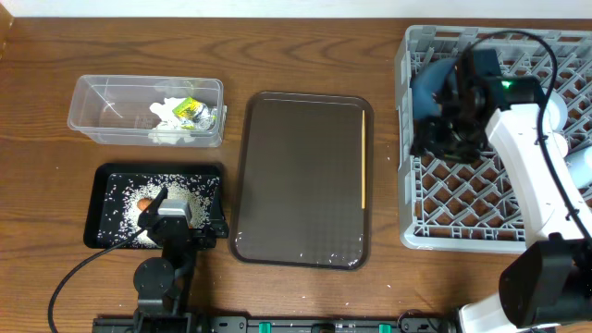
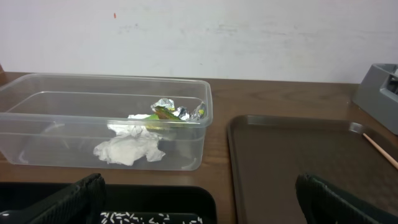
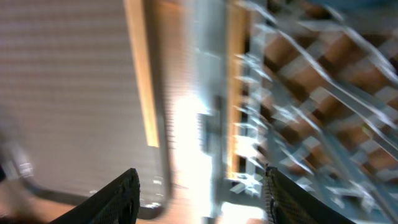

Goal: Sort waste into correct bins and load items into the dishwasher rack
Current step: 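Return the right gripper to the tray and grasp the second chopstick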

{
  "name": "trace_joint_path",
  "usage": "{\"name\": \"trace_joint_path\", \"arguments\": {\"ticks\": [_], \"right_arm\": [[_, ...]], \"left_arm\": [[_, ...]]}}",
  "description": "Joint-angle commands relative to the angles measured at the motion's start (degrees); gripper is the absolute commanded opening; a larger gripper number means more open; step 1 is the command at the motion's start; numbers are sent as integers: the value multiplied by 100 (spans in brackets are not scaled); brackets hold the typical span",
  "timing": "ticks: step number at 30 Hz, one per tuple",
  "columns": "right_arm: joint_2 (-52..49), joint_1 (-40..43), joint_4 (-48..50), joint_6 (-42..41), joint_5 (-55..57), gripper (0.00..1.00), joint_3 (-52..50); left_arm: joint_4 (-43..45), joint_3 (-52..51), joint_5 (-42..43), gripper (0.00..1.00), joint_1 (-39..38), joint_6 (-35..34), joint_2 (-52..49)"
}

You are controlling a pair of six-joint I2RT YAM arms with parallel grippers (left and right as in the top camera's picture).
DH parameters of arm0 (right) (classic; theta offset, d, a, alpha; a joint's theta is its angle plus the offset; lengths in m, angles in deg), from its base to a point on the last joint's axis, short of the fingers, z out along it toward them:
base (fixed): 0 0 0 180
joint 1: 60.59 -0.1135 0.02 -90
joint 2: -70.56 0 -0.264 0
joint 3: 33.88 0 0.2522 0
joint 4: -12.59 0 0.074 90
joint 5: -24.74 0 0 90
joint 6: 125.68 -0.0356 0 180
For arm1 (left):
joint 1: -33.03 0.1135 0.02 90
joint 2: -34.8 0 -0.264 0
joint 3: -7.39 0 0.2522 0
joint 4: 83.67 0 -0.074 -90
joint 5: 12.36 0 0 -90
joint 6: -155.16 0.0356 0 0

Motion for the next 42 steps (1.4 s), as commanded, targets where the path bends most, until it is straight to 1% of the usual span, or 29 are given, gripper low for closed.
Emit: {"name": "trace_joint_path", "arguments": {"ticks": [1,5,7,8,11,14,19,20,22,29,42], "right_arm": [[33,-551,181,-186,-533,63,186],[-28,-1213,579,-767,133,63,96],[-118,-1589,765,-1329,863,63,2],[-186,-1738,815,-1569,1180,65,-33],[-505,-2090,953,-2015,1751,66,-70],[-935,-2216,1344,-2020,1746,66,-70],[-1644,-2140,1829,-2022,1749,66,-70],[-1735,-2103,1886,-2026,1749,68,-70],[-1858,-2024,1971,-2063,1746,69,-70],[-1899,-1919,2096,-2055,1613,66,-70],[-2120,-2068,2404,-2020,1572,64,-70]], "left_arm": [[-90,-160,-22,99,33,37,4],[-87,-160,-22,99,33,37,4],[-90,-160,-22,99,33,37,4],[-87,-160,-22,99,33,37,4],[-90,-160,-22,99,33,37,4],[-87,-160,-22,99,33,37,4],[-90,-160,-22,99,33,37,4],[-90,-160,-22,99,33,37,4],[-87,-160,-22,99,33,37,4],[-90,-160,-22,99,33,37,4],[-90,-160,-22,99,33,37,4]]}}
